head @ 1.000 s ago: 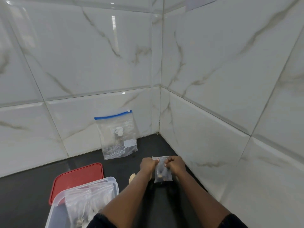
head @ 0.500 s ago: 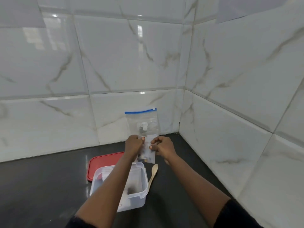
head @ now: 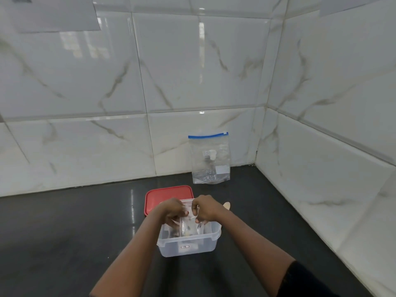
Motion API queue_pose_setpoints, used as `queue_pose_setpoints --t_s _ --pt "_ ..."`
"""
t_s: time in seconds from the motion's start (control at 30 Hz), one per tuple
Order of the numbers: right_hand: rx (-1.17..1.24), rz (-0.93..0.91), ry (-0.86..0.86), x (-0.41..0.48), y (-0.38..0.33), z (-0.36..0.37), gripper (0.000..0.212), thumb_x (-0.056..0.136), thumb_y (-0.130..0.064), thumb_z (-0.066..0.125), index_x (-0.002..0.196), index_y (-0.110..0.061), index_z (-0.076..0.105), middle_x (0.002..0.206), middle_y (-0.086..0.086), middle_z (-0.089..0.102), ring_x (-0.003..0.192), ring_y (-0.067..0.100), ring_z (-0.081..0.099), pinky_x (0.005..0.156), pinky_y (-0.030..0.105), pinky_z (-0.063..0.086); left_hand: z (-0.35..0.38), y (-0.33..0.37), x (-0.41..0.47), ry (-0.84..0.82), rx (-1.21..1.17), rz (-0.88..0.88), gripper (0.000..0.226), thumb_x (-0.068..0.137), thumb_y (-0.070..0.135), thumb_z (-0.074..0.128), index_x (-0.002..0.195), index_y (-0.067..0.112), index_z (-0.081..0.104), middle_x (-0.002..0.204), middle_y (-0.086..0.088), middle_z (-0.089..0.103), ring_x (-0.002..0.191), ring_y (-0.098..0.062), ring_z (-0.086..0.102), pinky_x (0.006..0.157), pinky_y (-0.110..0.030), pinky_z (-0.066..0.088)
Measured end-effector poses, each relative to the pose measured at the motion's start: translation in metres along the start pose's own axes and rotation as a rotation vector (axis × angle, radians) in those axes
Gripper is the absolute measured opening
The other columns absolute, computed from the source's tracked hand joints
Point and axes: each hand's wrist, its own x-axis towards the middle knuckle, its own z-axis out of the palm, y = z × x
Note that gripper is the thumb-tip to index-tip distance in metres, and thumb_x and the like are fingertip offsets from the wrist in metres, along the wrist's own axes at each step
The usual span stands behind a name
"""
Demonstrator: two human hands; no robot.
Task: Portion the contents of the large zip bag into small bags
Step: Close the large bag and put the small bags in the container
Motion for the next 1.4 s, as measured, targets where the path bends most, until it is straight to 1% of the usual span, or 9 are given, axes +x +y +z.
queue_pose_setpoints --t_s 0.23,0.47,0.63,0.77,0.9,1.1,1.2,1.33,1.4 --pt "-0.188 0.043 -0.003 0.014 -0.006 0.014 0.025 0.086 0.0 0.059 0.11 -0.004 0.066 0.113 0.013 0.064 0.101 0.026 0.062 0.091 0.034 0.05 -0.006 0.002 0.004 0.075 0.271 -0.029 0.024 0.083 0.015 0.067 0.102 0.001 0.064 0.1 -0.013 0.069 0.086 -0.021 0.068 0.075 -0.034 0.058" --pt "-0.02 0.161 0.24 0.056 -0.015 -0.028 0.016 0.083 -0.001 0.054 0.09 0.002 0.068 0.085 0.013 0.065 0.081 0.027 0.065 0.076 0.035 0.055 -0.065 0.001 0.028 0.339 -0.029 0.059 0.027 0.081 0.011 0.067 0.056 0.005 0.058 0.048 -0.006 0.057 0.035 -0.013 0.049 0.045 -0.02 0.043" --pt "0.094 0.302 0.077 0.087 -0.008 -0.029 0.022 0.082 -0.006 0.064 0.101 0.006 0.067 0.095 0.017 0.064 0.082 0.023 0.06 0.076 0.028 0.05 -0.069 -0.04 0.064 0.46 -0.062 -0.093 0.019 0.087 0.008 0.053 0.073 0.007 0.04 0.064 -0.006 0.045 0.076 -0.021 0.049 0.063 -0.026 0.037" --pt "0.039 0.388 -0.173 0.105 -0.011 -0.018 0.038 0.089 -0.004 0.058 0.126 0.005 0.054 0.132 0.019 0.053 0.119 0.029 0.054 0.103 0.034 0.044 -0.064 -0.062 0.083 0.423 -0.002 -0.22 0.024 0.091 0.01 0.043 0.107 -0.001 0.056 0.106 -0.016 0.061 0.105 -0.028 0.058 0.088 -0.033 0.046" --pt "0.074 0.435 -0.285 0.112 -0.024 -0.012 0.044 0.099 -0.01 0.044 0.14 0.002 0.038 0.147 0.017 0.037 0.135 0.031 0.038 0.11 0.035 0.033 -0.068 -0.079 0.111 0.408 -0.301 -0.241 0.024 0.088 0.01 0.047 0.103 -0.006 0.055 0.103 -0.022 0.06 0.104 -0.035 0.058 0.091 -0.04 0.048" --pt "0.618 0.554 -0.062 0.117 -0.026 -0.013 0.053 0.104 -0.029 0.029 0.145 0.005 0.027 0.15 0.019 0.031 0.137 0.033 0.035 0.113 0.039 0.031 -0.076 -0.083 0.119 0.396 -0.768 -0.217 0.028 0.095 0.017 0.039 0.107 -0.001 0.057 0.11 -0.021 0.061 0.102 -0.035 0.058 0.095 -0.047 0.047" --pt "1.068 0.547 0.272 0.13 -0.013 -0.021 0.046 0.1 -0.029 0.031 0.133 -0.002 0.047 0.133 0.018 0.053 0.121 0.033 0.054 0.101 0.044 0.046 -0.082 -0.055 0.082 0.556 -1.087 -0.13 0.047 0.099 0.035 0.031 0.117 -0.003 0.053 0.121 -0.013 0.058 0.109 -0.034 0.056 0.099 -0.047 0.043" --pt "1.516 0.55 0.464 0.106 0.002 -0.05 0.021 0.093 -0.017 0.049 0.108 -0.006 0.057 0.112 0.017 0.06 0.103 0.035 0.061 0.076 0.047 0.055 -0.088 -0.024 0.042 0.576 -1.342 0.055 0.038 0.102 0.021 0.032 0.068 0.012 0.045 0.039 0.004 0.051 0.044 -0.007 0.05 0.049 -0.021 0.047" --pt "1.531 0.489 0.505 0.074 -0.003 -0.062 0.012 0.086 0.004 0.056 0.095 -0.003 0.057 0.108 0.02 0.06 0.098 0.034 0.061 0.07 0.047 0.055 -0.084 -0.019 0.021 0.524 -1.335 0.105 0.024 0.095 0.009 0.049 0.071 0.01 0.054 0.046 0.002 0.056 0.037 -0.005 0.051 0.04 -0.018 0.044"
